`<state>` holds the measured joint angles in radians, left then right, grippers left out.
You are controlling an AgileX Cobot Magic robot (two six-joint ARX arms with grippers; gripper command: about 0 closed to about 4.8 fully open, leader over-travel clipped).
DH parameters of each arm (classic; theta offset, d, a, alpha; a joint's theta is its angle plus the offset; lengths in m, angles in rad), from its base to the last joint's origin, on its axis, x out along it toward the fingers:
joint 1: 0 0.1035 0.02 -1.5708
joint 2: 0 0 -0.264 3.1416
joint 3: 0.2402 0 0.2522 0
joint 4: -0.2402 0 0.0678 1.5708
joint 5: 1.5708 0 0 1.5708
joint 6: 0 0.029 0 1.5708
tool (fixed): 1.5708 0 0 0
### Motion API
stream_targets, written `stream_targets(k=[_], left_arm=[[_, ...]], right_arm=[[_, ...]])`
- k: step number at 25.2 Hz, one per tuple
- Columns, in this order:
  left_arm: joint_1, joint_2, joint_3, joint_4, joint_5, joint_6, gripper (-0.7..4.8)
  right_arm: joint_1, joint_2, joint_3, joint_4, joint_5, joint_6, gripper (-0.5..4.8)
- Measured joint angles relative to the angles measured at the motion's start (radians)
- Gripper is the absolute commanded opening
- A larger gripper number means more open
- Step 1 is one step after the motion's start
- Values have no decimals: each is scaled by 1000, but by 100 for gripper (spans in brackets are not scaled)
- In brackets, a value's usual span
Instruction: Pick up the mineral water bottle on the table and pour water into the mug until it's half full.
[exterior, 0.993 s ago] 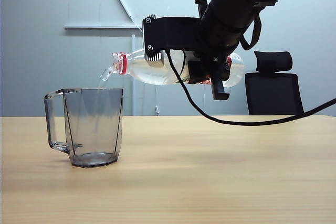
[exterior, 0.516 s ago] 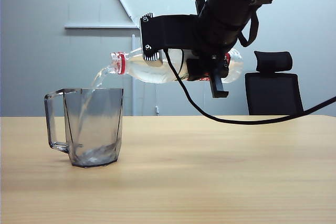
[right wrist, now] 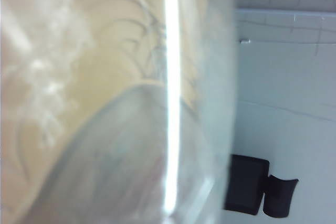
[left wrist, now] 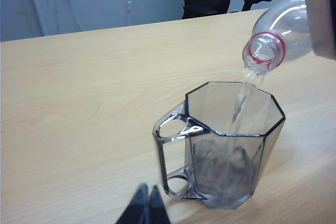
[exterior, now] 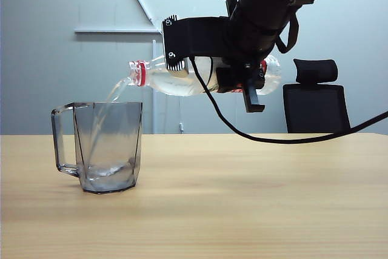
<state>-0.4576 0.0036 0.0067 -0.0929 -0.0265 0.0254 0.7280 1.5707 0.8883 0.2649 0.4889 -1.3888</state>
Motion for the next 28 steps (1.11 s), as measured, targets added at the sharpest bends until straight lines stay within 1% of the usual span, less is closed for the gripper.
stream_targets(k=[25, 28], left_arm=[[0, 0, 0, 0, 0, 0, -2], [0, 0, 0, 0, 0, 0, -2]], right_arm=[[0, 0, 0, 6, 8, -4, 148], [1, 0, 0, 6, 7, 11, 148]])
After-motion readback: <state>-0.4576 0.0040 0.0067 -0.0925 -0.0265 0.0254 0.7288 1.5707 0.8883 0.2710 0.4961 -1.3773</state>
